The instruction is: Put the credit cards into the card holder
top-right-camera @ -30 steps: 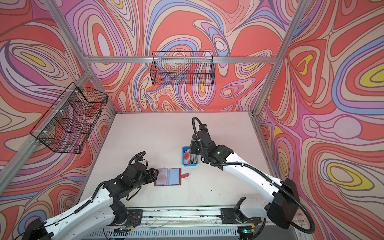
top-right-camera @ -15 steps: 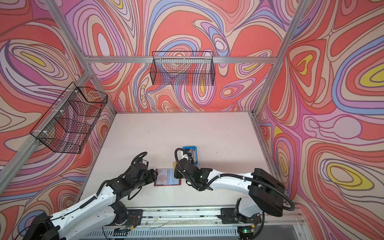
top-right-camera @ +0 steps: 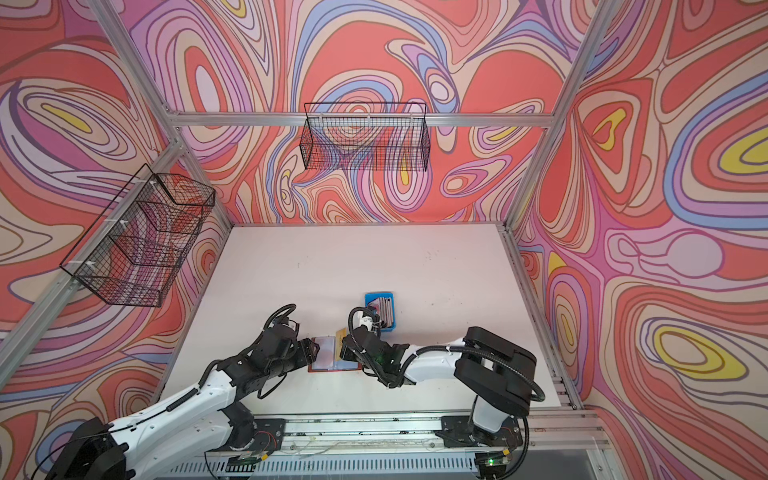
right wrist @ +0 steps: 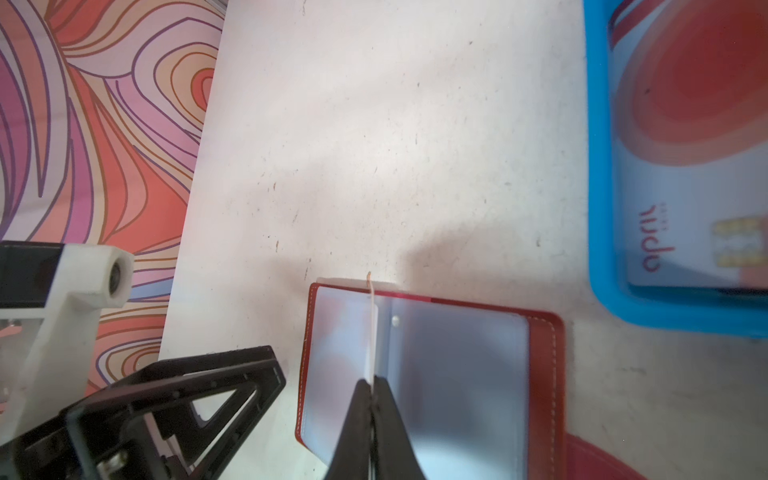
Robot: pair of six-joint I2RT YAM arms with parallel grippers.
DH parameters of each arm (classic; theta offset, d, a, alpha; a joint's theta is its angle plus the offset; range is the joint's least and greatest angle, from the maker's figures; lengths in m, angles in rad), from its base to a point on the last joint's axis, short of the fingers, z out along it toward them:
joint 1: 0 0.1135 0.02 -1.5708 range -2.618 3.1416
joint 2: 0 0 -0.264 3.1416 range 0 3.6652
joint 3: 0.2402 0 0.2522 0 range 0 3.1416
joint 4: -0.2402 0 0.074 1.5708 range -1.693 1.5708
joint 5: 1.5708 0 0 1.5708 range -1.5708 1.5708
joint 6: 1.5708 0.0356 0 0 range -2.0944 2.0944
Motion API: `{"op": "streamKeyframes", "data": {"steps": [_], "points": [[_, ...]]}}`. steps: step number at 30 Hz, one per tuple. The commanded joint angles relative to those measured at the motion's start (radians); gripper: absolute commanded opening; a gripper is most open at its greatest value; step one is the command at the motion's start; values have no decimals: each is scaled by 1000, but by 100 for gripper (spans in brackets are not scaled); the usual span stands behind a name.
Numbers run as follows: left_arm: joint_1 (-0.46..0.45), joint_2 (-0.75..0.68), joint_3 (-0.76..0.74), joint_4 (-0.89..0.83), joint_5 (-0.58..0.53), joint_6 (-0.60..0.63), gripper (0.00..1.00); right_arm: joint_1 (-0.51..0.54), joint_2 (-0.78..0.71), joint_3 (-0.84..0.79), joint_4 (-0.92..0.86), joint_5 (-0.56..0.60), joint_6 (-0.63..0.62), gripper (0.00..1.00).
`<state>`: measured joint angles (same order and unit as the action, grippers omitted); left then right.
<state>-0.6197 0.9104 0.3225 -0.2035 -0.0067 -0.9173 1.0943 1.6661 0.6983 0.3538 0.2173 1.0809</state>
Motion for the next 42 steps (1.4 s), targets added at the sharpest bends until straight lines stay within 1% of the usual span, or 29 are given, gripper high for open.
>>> {"op": "streamKeyframes", "data": {"steps": [1,11,14,20,35,42], "points": [[6,10,-14,19,3,-3,67,4,37,-14,85,-26,55,0],[7,58,-25,60,28,-4,67,4,89,-37,163,-62,112,0],[6,77,-23,70,42,1,66,9,127,-34,175,-70,119,0],[6,91,-26,90,67,3,66,30,142,-30,180,-58,137,0],[6,86,-33,98,82,7,66,53,170,-57,182,-43,160,0],[6,82,-36,101,89,6,66,59,216,-20,149,-48,153,0]]}}
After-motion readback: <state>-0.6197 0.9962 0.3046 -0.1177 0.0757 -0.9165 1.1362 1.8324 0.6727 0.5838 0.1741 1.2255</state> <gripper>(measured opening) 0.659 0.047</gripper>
